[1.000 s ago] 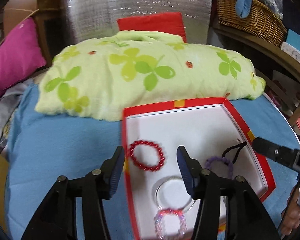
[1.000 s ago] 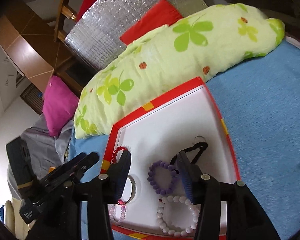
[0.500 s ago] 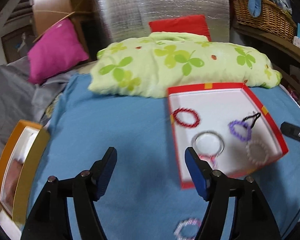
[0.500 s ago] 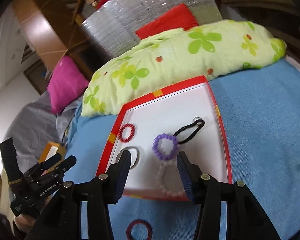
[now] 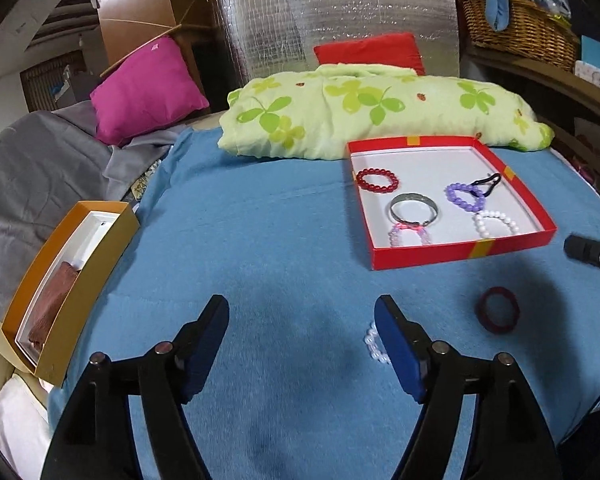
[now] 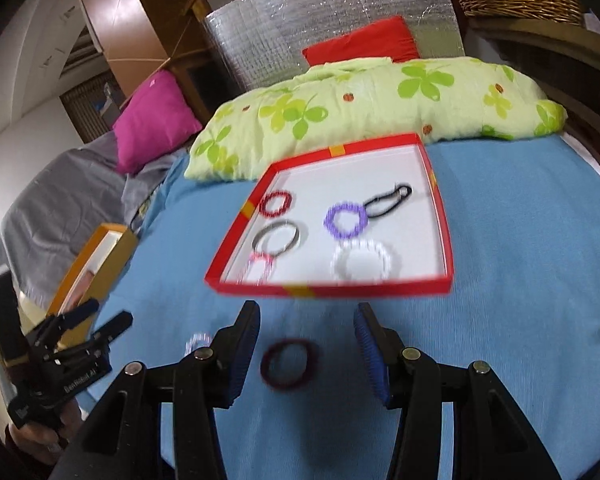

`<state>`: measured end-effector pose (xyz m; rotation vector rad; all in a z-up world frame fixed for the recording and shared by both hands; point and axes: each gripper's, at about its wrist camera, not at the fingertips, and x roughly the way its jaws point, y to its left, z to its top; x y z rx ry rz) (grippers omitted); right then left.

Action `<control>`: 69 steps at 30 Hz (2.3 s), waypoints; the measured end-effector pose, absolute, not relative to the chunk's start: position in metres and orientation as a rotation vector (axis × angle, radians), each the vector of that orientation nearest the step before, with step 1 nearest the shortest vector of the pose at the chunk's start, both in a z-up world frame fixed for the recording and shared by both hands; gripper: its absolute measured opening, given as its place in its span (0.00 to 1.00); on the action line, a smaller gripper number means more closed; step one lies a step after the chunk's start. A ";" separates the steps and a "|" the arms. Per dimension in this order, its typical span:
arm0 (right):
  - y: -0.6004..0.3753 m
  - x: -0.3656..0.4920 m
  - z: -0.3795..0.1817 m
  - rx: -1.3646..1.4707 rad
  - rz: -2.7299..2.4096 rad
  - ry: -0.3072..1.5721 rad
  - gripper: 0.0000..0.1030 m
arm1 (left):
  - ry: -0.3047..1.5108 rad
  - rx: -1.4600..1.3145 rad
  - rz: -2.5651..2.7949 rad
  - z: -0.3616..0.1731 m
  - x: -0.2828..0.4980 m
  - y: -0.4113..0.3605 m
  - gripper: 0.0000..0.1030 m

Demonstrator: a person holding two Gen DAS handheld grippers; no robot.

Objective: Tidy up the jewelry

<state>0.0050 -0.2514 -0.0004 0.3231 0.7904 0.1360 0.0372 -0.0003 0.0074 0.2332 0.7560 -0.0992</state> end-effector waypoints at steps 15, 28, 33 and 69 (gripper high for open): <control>-0.229 0.011 -0.025 0.290 0.171 0.895 0.50 | 0.795 0.252 -0.088 -0.006 0.048 -0.006 0.74; -0.217 0.017 -0.038 0.271 0.183 0.960 0.50 | 0.874 0.275 -0.092 -0.026 0.058 -0.005 0.74; -0.230 0.017 -0.041 0.308 0.156 0.966 0.50 | 0.935 0.258 -0.103 -0.036 0.063 0.002 0.74; -0.232 0.026 -0.057 0.177 0.029 0.960 0.05 | 0.995 0.221 -0.246 -0.046 0.058 -0.018 0.75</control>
